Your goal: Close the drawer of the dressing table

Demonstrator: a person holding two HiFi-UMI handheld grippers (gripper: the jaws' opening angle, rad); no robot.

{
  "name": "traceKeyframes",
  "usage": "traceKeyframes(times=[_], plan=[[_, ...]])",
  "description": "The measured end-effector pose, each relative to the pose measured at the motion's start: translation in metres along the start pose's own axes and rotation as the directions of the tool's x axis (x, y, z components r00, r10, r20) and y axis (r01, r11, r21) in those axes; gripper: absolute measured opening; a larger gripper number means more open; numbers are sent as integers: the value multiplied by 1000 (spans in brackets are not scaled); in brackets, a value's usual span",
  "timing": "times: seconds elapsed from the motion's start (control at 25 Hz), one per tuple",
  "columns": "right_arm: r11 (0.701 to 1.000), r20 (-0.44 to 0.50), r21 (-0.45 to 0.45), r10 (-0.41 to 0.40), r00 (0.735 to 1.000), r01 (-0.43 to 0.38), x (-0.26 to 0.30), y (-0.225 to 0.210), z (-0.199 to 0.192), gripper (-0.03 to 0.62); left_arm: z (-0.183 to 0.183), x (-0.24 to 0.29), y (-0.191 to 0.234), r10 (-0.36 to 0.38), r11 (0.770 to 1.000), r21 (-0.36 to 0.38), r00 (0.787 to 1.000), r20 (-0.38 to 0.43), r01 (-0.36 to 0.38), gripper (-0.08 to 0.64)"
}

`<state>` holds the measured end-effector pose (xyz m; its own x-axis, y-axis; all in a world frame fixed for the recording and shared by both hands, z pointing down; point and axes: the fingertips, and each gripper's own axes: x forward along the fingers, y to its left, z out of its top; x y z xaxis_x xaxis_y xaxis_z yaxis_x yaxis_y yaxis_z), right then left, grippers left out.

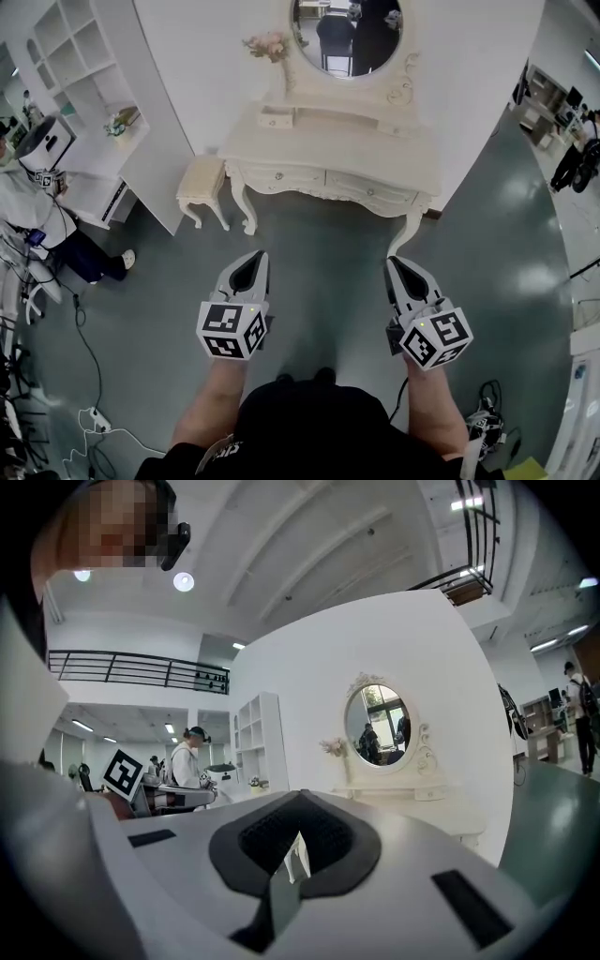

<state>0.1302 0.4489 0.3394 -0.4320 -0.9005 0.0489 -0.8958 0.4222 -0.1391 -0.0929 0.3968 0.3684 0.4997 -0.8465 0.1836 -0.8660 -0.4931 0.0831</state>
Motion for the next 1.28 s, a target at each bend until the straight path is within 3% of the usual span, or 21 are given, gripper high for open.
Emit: traceKeyframes(times=[0.32,0.72,1.0,1.28], plan=[[1000,-8,0,28,1000,-28,-15,-16,-6,-5,12,7,-37,-19,999,46,1000,11,19,9],[999,-27,0,39,999,-39,-6,-30,-12,-5,13,29,-42,-30,998,51,999,18,29,9],[999,-60,-11,31,998,-32,24,-44,-12,-5,13,62,-26,-46,999,22,999,20,46,9],[1000,-84,-8,15,996,-16,88,-68,-14,-5,21,119,15,-64,998,7,998,19,64,9]])
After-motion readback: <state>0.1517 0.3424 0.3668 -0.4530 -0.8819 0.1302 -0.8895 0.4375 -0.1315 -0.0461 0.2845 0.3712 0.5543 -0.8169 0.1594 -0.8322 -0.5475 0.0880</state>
